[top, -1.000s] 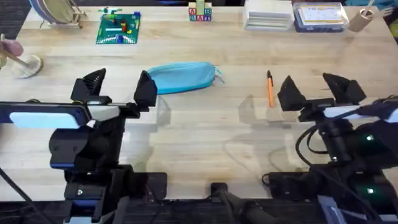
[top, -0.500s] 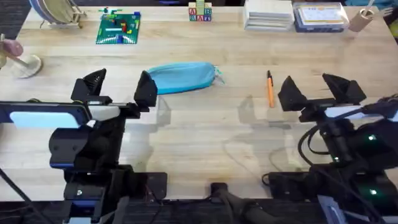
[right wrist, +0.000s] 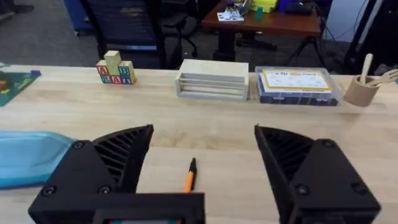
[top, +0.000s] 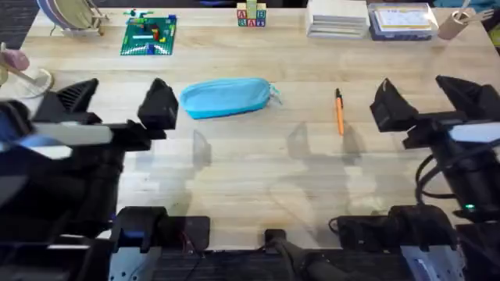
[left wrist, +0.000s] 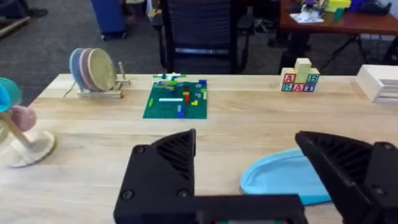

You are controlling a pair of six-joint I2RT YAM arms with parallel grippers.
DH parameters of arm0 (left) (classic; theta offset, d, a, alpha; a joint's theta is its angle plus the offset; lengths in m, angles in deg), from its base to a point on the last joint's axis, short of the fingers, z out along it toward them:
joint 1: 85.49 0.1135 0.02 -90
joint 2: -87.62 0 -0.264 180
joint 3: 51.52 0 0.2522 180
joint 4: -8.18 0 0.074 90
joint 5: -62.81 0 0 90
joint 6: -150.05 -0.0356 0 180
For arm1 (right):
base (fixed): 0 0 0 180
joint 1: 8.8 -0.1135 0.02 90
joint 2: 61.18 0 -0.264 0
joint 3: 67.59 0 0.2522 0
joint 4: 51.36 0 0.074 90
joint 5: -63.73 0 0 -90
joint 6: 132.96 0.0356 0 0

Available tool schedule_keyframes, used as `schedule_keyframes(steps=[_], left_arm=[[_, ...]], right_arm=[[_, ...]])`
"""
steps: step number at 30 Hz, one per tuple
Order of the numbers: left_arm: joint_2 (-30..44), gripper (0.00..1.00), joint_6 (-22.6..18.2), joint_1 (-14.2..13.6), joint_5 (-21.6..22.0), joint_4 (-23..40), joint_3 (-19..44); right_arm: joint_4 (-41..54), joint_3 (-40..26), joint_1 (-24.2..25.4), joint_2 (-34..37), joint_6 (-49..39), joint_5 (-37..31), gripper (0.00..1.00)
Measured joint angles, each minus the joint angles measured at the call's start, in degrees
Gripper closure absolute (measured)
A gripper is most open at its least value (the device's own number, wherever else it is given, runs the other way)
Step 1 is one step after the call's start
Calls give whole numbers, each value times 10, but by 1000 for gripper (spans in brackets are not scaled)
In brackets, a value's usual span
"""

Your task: Unzip the bag, pick up the pens from the table one at a time and place them inside, then zip the bag closed.

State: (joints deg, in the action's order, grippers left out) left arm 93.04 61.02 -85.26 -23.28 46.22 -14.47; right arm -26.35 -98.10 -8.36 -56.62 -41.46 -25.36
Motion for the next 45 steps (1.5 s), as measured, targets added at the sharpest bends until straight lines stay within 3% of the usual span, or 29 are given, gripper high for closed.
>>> schedule_keyframes(steps=[10, 11, 21, 32, 45], left_arm=[[173, 8, 1, 0, 6, 114, 154], [232, 8, 1, 0, 6, 154, 193], [415, 8, 2, 0, 4, 241, 305], [513, 8, 2, 0, 4, 246, 337], [523, 8, 2, 0, 3, 235, 337]], right_arm=[[102, -151, 0, 159, 0, 0, 5], [127, -192, 0, 213, 0, 0, 4], [185, -298, 0, 367, -11, 0, 5], [247, -393, 1, 518, -15, 0, 5], [248, -395, 1, 529, -15, 2, 5]])
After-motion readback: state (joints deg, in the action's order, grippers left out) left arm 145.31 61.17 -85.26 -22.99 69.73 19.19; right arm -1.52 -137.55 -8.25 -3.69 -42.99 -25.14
